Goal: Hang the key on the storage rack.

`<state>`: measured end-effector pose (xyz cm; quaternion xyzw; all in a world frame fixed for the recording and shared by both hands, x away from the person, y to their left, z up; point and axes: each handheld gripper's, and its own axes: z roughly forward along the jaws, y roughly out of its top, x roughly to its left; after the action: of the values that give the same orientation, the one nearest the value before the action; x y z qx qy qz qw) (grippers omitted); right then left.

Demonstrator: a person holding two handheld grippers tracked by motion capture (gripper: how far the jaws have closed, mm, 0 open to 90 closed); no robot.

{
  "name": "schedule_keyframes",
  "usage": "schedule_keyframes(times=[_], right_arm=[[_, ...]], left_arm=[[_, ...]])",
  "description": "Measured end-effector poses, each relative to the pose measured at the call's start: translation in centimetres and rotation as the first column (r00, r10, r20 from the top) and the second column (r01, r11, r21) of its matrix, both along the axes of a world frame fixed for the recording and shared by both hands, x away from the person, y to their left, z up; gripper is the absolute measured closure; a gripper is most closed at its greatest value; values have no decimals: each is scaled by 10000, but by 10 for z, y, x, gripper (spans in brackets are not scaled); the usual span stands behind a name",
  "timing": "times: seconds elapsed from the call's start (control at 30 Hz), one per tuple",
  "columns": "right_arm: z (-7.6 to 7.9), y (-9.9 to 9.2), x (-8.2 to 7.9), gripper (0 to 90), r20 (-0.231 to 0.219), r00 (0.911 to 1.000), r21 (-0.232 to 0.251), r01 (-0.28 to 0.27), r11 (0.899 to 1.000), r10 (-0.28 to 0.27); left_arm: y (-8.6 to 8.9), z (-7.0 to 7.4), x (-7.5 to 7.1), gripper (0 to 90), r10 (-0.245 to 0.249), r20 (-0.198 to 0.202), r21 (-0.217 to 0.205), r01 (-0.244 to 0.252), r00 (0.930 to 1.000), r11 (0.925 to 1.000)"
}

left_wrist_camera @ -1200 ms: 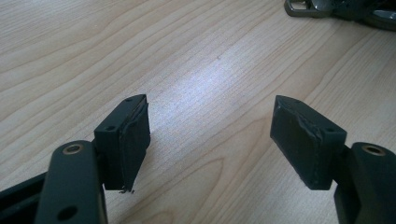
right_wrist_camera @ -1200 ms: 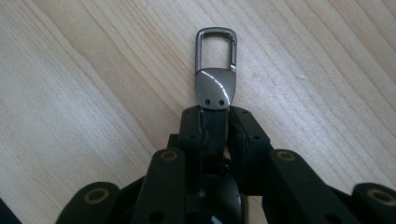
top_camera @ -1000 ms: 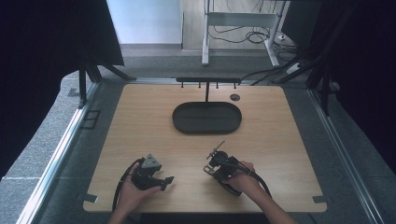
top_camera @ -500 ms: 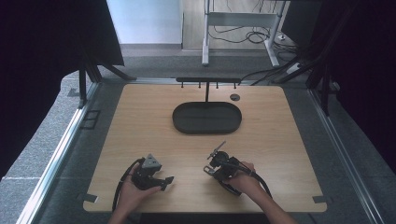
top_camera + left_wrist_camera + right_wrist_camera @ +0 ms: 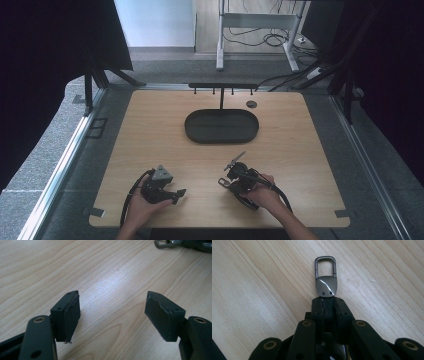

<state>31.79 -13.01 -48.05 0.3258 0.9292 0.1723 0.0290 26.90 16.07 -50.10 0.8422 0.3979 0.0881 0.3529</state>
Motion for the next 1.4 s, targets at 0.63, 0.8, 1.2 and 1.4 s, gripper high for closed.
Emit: schedule_keyframes(times=[0.63,0.8,1.2,1.4], right_arm=[[12,-25,-10,801,1049,9927,1166,471,9921,-594],[15,-31,-12,801,1221,9894,1540,587,9863,-780],[26,-43,-16,802,1776,9752,2278,897,9696,-1320],[30,-47,-16,802,2055,9670,2545,957,9623,-1505]], left_arm=[[-3,-2,0,292,-58,-56,85,58,10000,9999],[-3,-2,1,292,-43,-54,103,43,10000,9999],[-4,-3,1,292,-52,-79,114,53,10000,9999],[-4,-6,1,293,-8,-208,84,10,9998,10000]])
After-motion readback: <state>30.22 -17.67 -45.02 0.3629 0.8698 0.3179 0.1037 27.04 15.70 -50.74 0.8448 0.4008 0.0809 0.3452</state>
